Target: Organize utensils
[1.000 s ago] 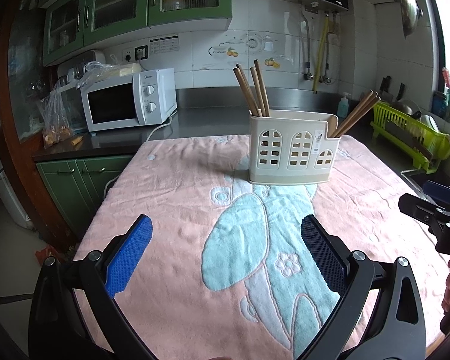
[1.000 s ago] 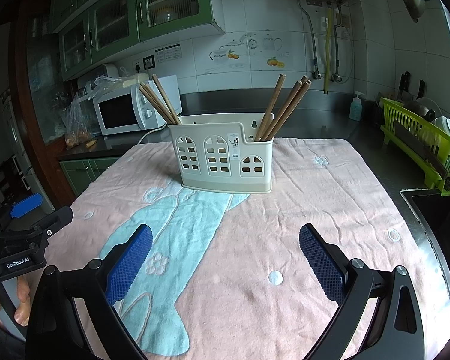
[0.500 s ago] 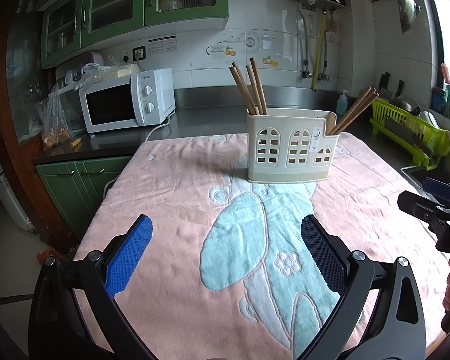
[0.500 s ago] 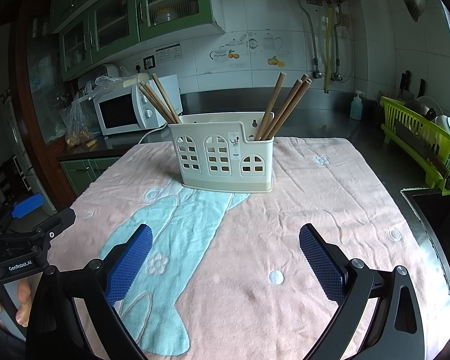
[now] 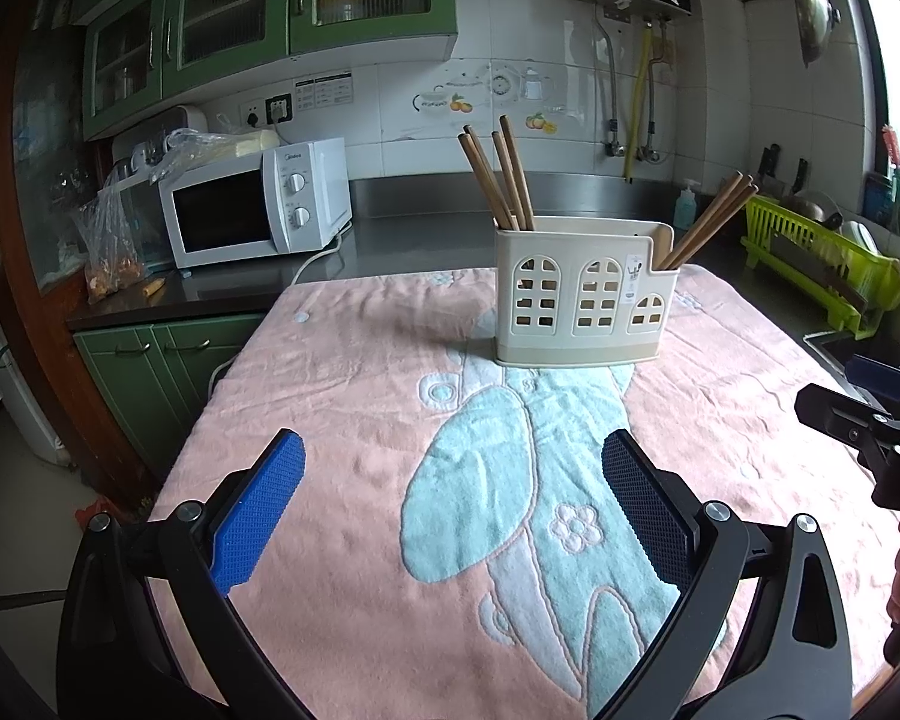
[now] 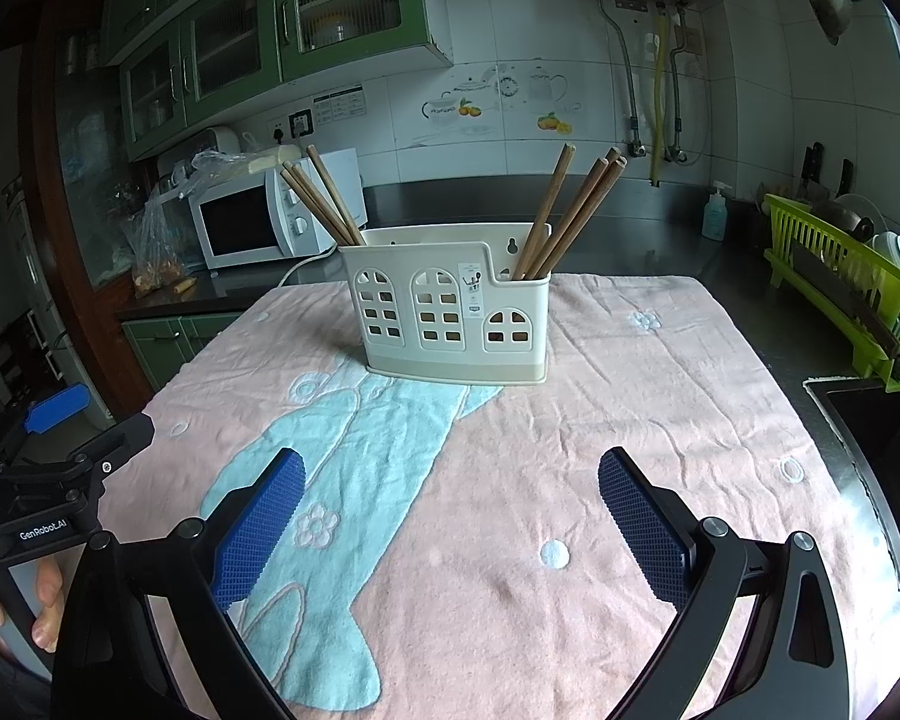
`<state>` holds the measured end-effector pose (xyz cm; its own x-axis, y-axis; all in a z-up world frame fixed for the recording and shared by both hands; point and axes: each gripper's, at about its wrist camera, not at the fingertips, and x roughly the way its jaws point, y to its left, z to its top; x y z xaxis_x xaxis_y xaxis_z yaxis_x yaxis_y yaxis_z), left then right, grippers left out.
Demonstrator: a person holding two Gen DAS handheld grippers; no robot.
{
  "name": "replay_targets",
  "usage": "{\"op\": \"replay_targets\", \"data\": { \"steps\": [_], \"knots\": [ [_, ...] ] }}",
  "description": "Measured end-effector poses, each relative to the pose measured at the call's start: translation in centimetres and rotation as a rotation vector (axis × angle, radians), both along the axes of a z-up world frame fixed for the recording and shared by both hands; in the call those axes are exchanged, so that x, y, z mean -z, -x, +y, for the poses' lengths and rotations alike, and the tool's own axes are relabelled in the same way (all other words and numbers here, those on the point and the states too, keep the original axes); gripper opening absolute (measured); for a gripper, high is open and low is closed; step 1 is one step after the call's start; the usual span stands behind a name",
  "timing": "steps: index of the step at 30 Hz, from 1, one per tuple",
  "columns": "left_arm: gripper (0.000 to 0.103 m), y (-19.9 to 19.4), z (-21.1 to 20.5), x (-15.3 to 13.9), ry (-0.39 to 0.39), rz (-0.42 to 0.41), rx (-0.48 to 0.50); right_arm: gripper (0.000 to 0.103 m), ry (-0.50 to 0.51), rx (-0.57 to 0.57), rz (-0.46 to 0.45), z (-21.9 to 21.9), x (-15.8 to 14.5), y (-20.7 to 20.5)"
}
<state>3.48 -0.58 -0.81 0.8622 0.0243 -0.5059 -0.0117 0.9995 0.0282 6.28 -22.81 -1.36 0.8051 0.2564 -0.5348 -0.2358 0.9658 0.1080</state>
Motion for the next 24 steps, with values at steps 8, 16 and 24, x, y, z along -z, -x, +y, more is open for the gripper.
{"op": "replay_targets", "data": {
  "steps": [8, 16, 24],
  "knots": [
    [0.098, -0.03, -0.07, -0.05, 0.001, 0.000, -0.001, 0.095, 0.000, -0.001, -0.001, 0.03, 0.02, -0.03],
    [0.098, -0.05, -0.05, -0.13, -0.004, -0.009, -0.005, 0.095, 0.002, -0.007, -0.001, 0.30, -0.04, -0.08],
    [0.098, -0.13, 0.16, -0.06, 0.001, -0.006, -0.006, 0.095, 0.003, -0.007, -0.002, 0.38, -0.06, -0.09]
  ]
}}
